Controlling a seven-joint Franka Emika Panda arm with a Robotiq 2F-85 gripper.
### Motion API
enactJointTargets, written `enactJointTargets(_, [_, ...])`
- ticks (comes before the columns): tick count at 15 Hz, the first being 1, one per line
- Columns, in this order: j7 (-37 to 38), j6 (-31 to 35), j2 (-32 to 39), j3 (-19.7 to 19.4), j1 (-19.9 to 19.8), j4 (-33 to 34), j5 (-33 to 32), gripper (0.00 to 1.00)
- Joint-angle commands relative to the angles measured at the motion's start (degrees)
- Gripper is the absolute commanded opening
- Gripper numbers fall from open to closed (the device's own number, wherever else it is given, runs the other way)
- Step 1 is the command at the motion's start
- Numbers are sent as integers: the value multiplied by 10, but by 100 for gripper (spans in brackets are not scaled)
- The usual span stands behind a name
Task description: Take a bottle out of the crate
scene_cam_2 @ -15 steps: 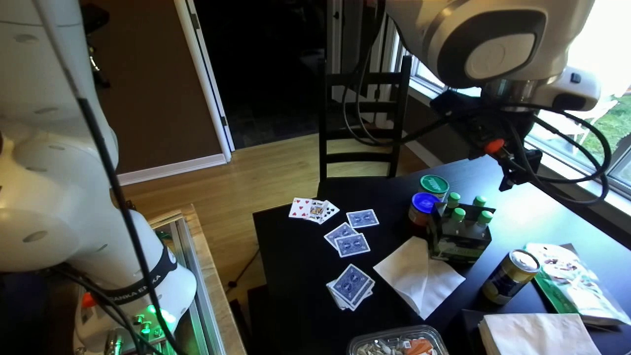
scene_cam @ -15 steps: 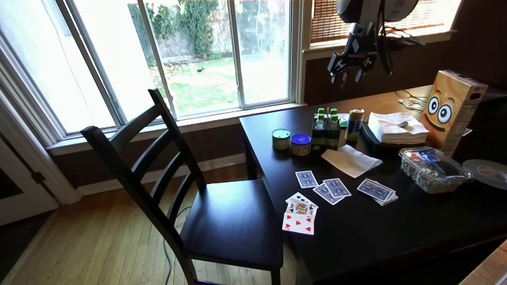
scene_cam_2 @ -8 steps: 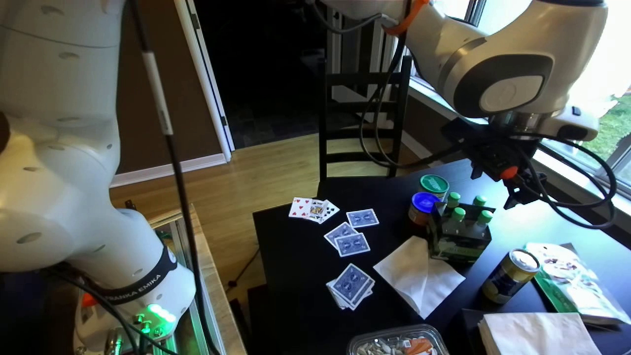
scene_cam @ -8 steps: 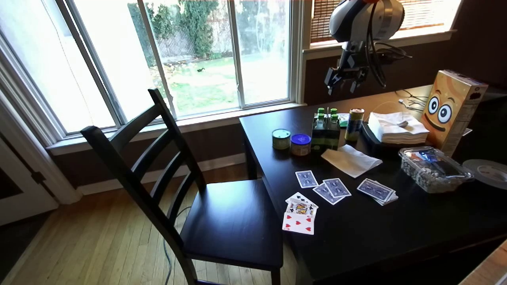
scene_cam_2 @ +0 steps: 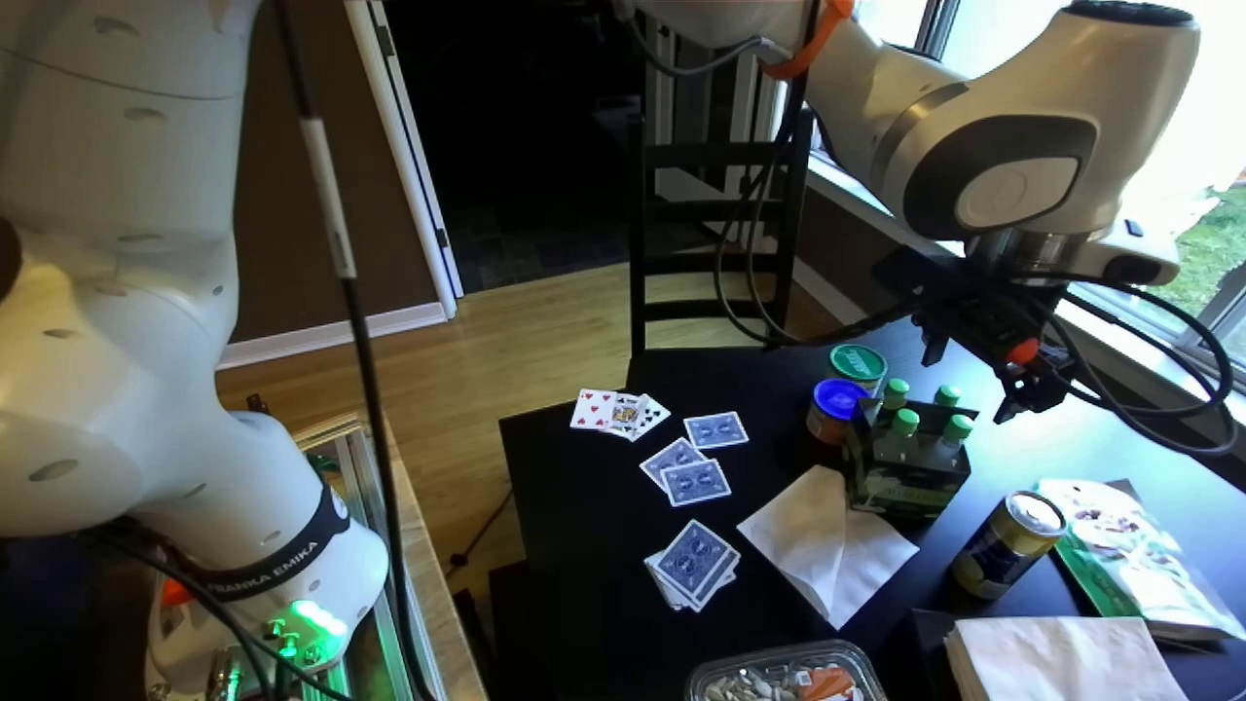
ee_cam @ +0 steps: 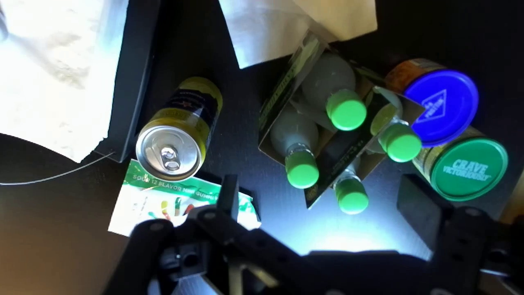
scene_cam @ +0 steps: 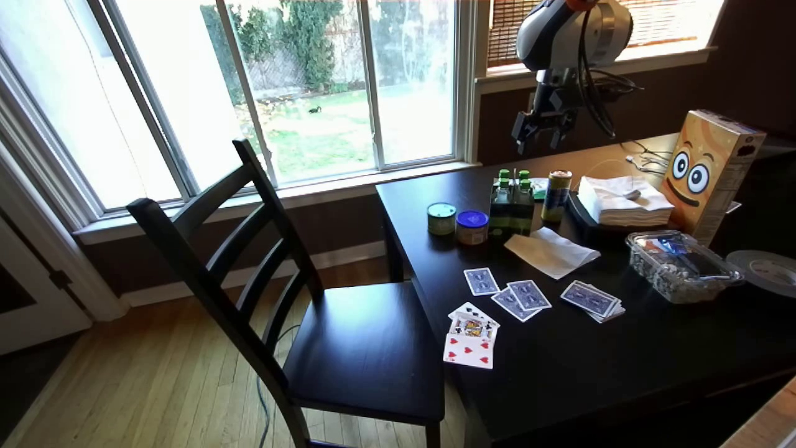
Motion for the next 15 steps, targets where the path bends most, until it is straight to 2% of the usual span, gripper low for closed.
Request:
enactJointTargets(1, [-73,-50,44,15,-23,57,-36,100])
enactJointTargets(7, [-201,-56,91,52,-52,111,-43,100])
enactJointTargets(11, [-252,-68,118,62,-56,144,-52,100])
enactJointTargets(12, [-260,-71,123,61,-56,152,-55,95])
enactJointTargets(13, [-268,-74,127,61,-56,159,-56,86])
enactJointTargets(14, [-275,-77,131,60,-56,168,-58,71])
enactJointTargets(15, [-284,-82,135,62,-58,175,-57,69])
